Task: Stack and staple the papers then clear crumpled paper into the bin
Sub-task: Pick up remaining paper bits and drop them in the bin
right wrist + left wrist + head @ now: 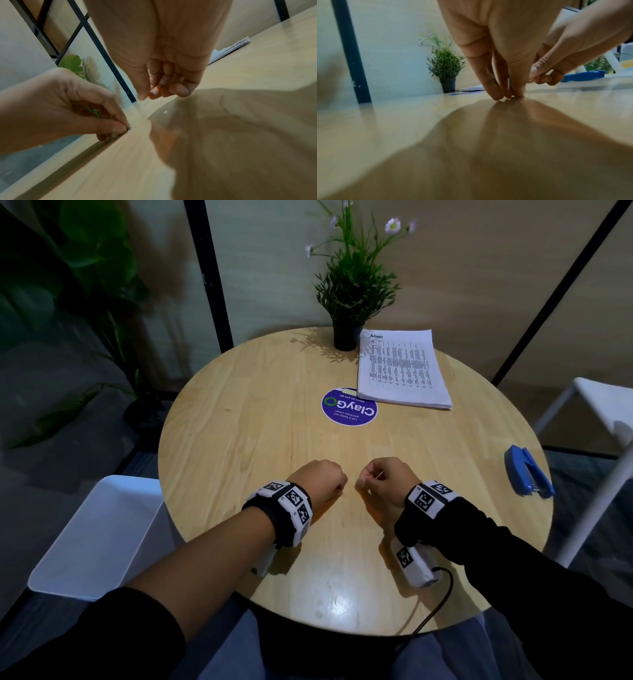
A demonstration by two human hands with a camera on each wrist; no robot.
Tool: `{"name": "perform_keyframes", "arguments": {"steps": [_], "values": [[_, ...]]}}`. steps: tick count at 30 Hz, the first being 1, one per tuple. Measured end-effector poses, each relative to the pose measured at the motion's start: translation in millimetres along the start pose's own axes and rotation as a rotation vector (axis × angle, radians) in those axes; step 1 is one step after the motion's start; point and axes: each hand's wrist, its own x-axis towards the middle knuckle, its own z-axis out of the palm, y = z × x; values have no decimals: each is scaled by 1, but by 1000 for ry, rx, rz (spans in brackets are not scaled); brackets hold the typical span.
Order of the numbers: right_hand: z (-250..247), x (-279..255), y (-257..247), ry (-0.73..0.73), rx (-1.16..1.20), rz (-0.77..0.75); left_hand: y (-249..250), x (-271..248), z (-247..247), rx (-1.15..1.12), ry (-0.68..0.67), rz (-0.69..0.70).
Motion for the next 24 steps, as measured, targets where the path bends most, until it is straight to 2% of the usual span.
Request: {"name": "perform_keyframes", "arguments": {"steps": [4,11,17,20,24], "values": [[1,0,-1,15,18,11,7,2,-3,193,-73,54],[0,-1,-1,20,32,14,12,1,-2,364,-56,162],[-2,-3,-3,19,63,53,14,5,-2,311,-68,96],[-4,-6,-8,0,69,54,5,10,0,186,-95,3],[-1,-5,-19,-10,32,-6,-21,1,-7,-59,17,-80]]}}
